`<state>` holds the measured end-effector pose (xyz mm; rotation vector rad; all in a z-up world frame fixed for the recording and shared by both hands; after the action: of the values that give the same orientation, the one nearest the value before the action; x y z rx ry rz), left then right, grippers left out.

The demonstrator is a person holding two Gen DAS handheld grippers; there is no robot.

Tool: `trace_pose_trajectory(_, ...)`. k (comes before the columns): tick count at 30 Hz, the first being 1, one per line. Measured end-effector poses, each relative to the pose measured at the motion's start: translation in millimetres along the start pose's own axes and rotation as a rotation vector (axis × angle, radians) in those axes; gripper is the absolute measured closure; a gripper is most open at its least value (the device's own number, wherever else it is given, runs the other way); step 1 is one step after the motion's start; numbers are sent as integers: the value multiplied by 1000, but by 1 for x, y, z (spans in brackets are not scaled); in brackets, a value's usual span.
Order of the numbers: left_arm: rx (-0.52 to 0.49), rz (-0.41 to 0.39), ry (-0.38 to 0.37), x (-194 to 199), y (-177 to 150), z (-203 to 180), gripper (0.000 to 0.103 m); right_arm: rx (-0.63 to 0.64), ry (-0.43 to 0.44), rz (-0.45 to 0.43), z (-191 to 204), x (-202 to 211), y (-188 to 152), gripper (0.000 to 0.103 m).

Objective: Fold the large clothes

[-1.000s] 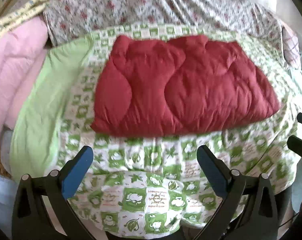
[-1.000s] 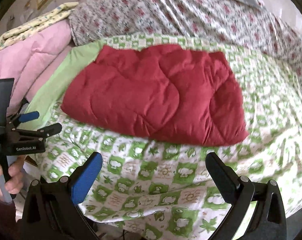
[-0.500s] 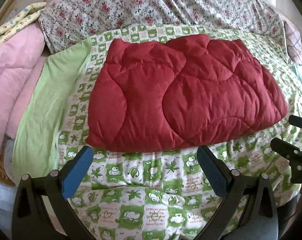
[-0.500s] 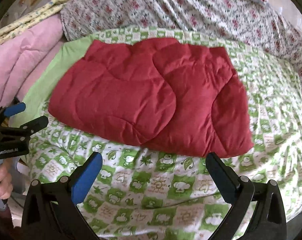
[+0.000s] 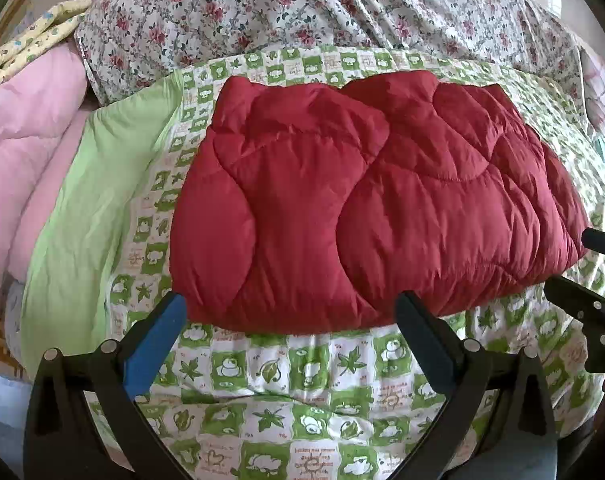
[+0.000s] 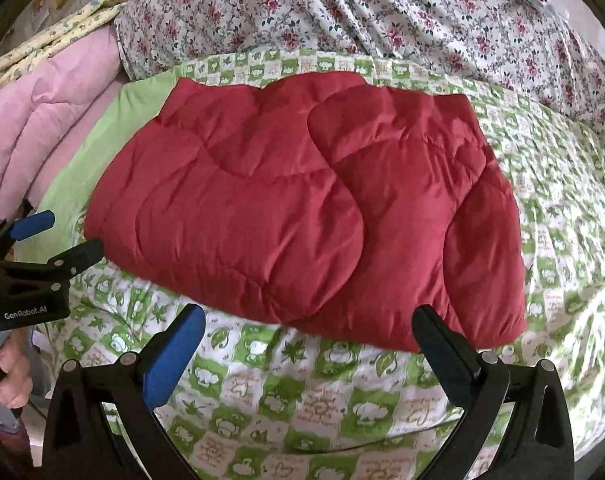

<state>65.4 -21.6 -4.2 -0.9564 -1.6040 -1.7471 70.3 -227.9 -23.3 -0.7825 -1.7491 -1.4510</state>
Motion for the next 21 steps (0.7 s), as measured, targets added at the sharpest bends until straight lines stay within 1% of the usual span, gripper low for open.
trace_pose_trajectory(4,-2,-6,0,-1,6,0,0,-3,-5,2,-3,-4,7,0)
trace_pose_trajectory(10,1,10,-7,-9,14,1,0,-8,-8,6,-7,-9,14,0)
trace_pose_trajectory(21,-3,15,-30,-10,19,-4,0,-19,-10,9,-13,-12,19,0)
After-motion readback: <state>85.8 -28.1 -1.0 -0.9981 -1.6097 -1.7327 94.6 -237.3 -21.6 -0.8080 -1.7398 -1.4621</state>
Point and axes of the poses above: each gripper's, at about its wrist camera, not at the fingertips, and x roughly against the way its jaws point, z to its left, y to its top, the point moved 1 cm from there along -x, roughly the way its jaws point, and after that the axes turned 11 degrees about -y, right-handed, at the moved point
